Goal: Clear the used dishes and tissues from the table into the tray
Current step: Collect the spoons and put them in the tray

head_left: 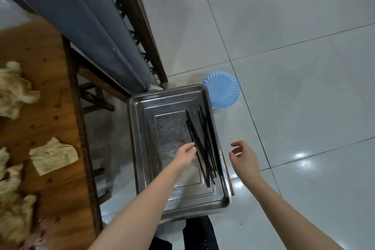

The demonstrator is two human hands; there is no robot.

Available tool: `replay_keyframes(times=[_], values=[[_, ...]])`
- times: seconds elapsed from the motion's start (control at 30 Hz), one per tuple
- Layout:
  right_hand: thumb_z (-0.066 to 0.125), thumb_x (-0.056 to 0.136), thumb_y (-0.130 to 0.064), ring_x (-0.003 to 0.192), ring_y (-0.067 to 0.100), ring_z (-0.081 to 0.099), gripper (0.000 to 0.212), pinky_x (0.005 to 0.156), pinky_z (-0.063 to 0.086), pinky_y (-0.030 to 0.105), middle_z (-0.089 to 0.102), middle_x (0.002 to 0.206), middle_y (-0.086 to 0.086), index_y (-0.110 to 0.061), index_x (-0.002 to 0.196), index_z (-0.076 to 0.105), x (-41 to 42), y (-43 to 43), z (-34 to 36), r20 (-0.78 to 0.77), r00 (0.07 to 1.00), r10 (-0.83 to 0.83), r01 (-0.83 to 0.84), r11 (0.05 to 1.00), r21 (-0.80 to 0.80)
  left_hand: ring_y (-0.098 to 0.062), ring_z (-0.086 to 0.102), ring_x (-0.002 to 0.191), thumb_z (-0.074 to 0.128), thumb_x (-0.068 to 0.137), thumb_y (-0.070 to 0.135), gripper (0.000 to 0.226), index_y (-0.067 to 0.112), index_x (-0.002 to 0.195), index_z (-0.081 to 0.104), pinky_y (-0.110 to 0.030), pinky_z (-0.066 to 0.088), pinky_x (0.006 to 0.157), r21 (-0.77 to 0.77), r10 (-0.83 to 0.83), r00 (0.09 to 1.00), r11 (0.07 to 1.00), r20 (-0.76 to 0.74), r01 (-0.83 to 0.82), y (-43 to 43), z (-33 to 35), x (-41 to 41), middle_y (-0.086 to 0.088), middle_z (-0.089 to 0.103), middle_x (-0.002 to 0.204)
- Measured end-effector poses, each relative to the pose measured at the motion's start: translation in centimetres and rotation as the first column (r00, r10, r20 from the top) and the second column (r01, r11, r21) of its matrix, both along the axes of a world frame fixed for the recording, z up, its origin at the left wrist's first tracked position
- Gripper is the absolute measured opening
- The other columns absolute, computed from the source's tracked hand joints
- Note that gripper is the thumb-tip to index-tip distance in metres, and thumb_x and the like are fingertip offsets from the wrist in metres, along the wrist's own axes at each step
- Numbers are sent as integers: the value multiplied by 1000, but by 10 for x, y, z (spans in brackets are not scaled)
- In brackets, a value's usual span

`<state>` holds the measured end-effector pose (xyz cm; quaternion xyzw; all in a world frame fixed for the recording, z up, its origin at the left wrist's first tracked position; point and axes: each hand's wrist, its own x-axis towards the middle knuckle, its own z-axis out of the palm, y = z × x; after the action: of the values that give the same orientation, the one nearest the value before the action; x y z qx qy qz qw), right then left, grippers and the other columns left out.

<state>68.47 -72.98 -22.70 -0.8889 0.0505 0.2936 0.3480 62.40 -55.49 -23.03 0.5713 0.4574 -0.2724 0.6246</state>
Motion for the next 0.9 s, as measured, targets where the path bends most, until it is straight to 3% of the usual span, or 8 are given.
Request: replay_keyframes(times=[0.1,0.3,0.4,0.7,0.9], values=[[57,90,-15,73,7,58,15,59,42,19,59,87,-7,-22,104,56,2,19,33,38,999,26,-29,997,68,-23,55,118,39,102,18,41,13,143,39,-17,43,65,48,7,1000,999,28,-8,16,35,-11,-7,48,141],[57,89,-13,80,14,62,22,73,49,29,63,90,-2,-15,110,61,2,70,103,122,983,133,-148,981,123,-15,58,99,45,100,22,33,22,133,49,-32,45,84,114,77,988,989,133,-92,61,107,-41,-1,55,130],[55,87,-9,77,8,60,27,67,45,22,62,85,-7,-16,112,61,-3,100,134,176,964,197,-223,965,141,-14,60,94,50,98,22,30,25,129,52,-29,46,78,148,141,969,974,205,-173,87,140,-56,-2,59,122],[57,86,-7,84,13,59,32,73,41,22,66,96,1,-15,117,61,-38,204,197,289,887,361,-417,894,163,-7,59,89,54,96,18,28,25,123,56,-16,43,59,244,314,866,871,389,-425,169,220,-134,4,60,106],[59,89,-11,94,14,60,31,79,49,27,63,100,-4,-21,118,59,-86,279,221,329,808,489,-566,799,202,-14,61,97,59,93,20,28,25,121,59,-22,45,66,248,455,794,781,403,-573,226,252,-217,1,61,115]])
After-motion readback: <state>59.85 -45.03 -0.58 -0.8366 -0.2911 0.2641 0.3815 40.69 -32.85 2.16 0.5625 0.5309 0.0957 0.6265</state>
